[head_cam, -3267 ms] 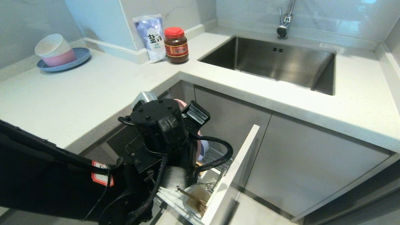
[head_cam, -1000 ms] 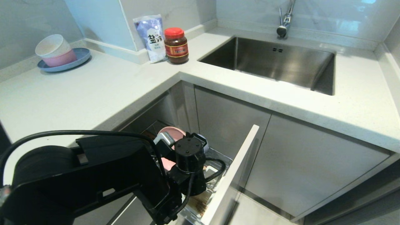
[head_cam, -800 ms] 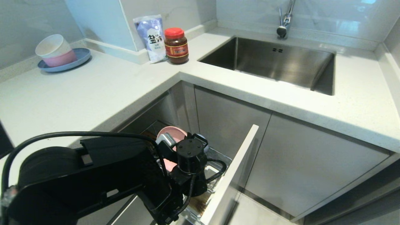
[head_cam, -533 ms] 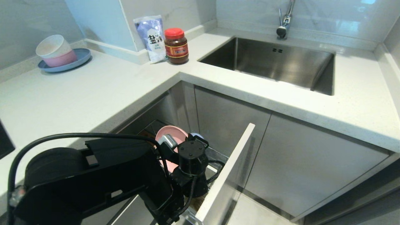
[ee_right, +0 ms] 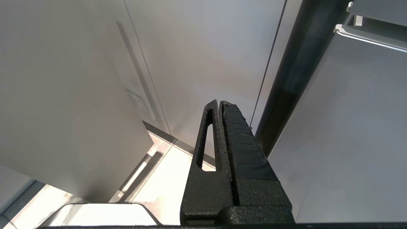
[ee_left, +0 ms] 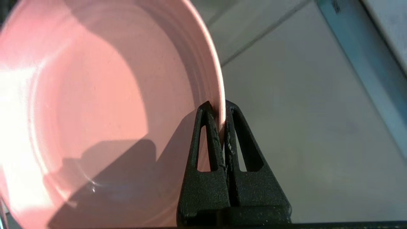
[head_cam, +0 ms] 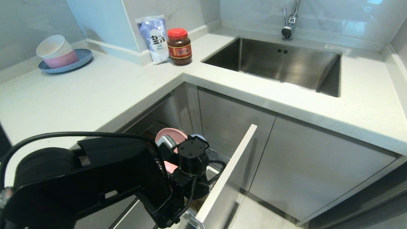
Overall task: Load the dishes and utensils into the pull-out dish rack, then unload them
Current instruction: Pick up the plate and place it in the cupboard
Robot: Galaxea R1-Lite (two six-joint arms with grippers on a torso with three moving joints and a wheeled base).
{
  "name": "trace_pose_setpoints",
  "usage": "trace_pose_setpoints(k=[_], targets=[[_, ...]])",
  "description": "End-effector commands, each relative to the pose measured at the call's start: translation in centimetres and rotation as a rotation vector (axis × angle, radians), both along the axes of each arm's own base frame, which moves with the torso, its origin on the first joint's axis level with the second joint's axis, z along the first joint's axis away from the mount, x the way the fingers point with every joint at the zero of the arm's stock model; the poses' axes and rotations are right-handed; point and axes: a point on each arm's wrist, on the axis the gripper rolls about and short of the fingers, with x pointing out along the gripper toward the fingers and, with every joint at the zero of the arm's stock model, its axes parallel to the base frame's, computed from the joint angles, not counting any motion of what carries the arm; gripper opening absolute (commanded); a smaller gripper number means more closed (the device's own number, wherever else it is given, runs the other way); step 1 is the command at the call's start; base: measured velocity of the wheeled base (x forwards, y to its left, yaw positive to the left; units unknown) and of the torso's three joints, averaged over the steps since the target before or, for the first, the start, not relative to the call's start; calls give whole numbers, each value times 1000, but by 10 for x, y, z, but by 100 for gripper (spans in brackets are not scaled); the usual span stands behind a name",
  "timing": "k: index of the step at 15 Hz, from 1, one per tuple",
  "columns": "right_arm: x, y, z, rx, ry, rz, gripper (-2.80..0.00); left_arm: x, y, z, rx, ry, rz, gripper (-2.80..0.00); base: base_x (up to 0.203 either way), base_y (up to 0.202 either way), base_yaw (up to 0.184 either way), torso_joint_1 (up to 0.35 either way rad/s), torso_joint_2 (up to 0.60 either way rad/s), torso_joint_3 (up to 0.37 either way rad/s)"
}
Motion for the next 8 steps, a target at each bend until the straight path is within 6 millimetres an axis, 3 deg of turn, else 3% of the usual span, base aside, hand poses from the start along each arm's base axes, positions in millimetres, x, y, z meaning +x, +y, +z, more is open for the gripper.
trace_pose_setpoints(k=[1, 4, 8], targets=[[0, 0, 0, 0, -3, 1, -280, -5, 2, 23, -62, -55, 9, -280, 0, 0, 0, 0, 0, 0], [0, 0, -1, 0, -3, 0, -280, -9, 8, 37, -81, -72, 28, -280, 0, 0, 0, 0, 0, 0], [0, 0, 0, 0, -4, 0, -280, -11, 11, 33, -91, -63, 43, -280, 0, 0, 0, 0, 0, 0]])
